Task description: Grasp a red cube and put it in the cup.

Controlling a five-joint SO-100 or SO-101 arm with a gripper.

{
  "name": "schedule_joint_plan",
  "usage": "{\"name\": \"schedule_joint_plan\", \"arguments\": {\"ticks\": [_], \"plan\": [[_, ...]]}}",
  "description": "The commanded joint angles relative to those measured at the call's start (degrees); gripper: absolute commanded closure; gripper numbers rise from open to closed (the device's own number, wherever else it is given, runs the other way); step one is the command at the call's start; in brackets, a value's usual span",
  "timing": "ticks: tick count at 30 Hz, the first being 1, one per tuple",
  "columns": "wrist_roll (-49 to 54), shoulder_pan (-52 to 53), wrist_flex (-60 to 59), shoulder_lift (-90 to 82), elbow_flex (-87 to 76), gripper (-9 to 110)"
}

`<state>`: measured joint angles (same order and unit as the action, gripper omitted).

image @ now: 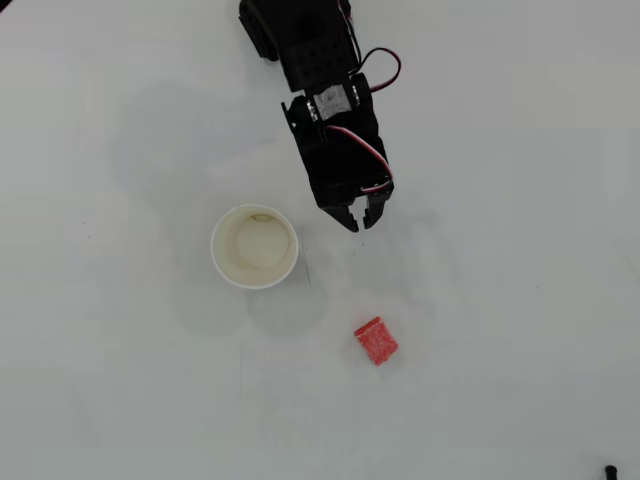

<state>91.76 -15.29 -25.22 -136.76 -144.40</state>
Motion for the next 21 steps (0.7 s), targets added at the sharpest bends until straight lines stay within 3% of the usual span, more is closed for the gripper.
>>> {"name": "schedule_joint_plan", "arguments": {"ticks": [1, 21], "plan": [[0.7, -0.6, 1.1, 2.4, 8.2, 100], [3.7, 8.4, 3.3, 29.2, 32.3, 98]]}}
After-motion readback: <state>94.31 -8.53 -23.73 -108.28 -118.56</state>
